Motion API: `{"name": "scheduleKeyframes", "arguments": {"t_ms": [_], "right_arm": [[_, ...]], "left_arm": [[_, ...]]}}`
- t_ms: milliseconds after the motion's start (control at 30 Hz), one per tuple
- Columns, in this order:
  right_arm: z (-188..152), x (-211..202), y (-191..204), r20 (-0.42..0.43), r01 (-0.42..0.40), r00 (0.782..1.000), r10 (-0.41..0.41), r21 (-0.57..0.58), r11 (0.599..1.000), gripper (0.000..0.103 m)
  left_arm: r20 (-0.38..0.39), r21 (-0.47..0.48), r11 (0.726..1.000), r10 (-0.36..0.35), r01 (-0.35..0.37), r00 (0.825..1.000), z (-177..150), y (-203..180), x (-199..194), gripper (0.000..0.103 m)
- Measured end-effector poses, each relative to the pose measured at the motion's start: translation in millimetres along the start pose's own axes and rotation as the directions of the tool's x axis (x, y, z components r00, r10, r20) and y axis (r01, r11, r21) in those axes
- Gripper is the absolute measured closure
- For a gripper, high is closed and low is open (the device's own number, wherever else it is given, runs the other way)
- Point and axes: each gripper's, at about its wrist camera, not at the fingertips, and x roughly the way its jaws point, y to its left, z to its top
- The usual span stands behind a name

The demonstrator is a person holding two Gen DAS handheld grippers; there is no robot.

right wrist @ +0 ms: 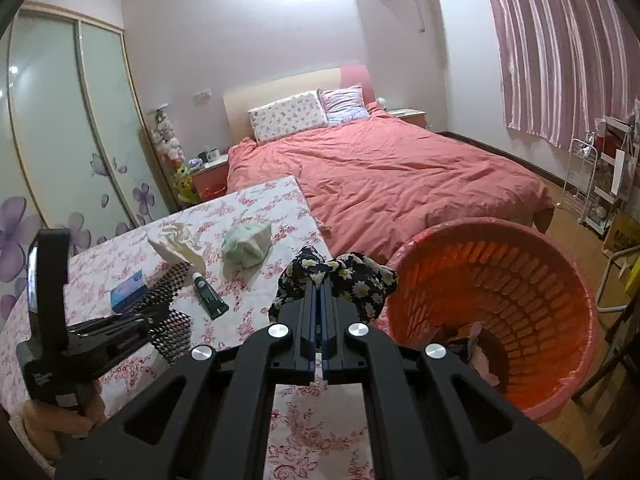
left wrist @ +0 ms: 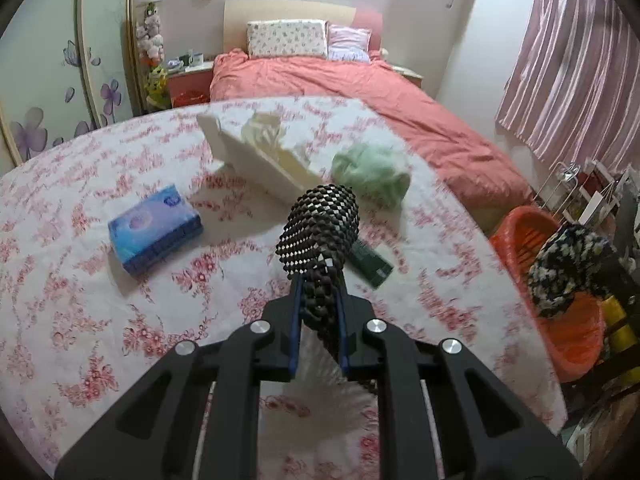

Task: Collect trash
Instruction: 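Carry the mesh pad with the left tool and scrunchie with the right tool into the basket, releasing both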

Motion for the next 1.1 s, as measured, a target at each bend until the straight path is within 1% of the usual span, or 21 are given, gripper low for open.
{"name": "scheduleKeyframes", "arguments": {"t_ms": [133,300,533,700,767,967,1100], "right_arm": [[1,-8,-6,0.017,0.010,1.000,-0.010,0.008,1.000,0.102],[0,-15,-15,0.037,0.029,0.999,-0.030,0.016,0.999,0.102],[-4,-31,-34,0.090,0.100,0.991,-0.102,0.030,0.995,0.102],[-5,-39,-48,0.137,0.164,0.976,-0.168,0.037,0.986,0.102],[-4,-40,-55,0.151,0.201,0.967,-0.205,0.041,0.979,0.102],[-3,-40,-80,0.162,0.241,0.953,-0.254,0.095,0.966,0.102],[-3,-39,-93,0.161,0.252,0.950,-0.269,0.117,0.961,0.102]], "left_arm": [[0.030,0.014,0.999,-0.029,0.029,0.999,4,-13,-17,0.088],[0.060,0.052,0.995,-0.084,0.081,0.995,5,-37,-37,0.088],[0.084,0.104,0.983,-0.157,0.148,0.984,5,-74,-56,0.088],[0.098,0.140,0.969,-0.220,0.205,0.971,5,-102,-68,0.088],[0.102,0.154,0.962,-0.242,0.225,0.965,5,-112,-71,0.088],[0.094,0.196,0.940,-0.303,0.280,0.948,5,-145,-72,0.088],[0.078,0.213,0.926,-0.335,0.313,0.939,5,-163,-67,0.088]]}}
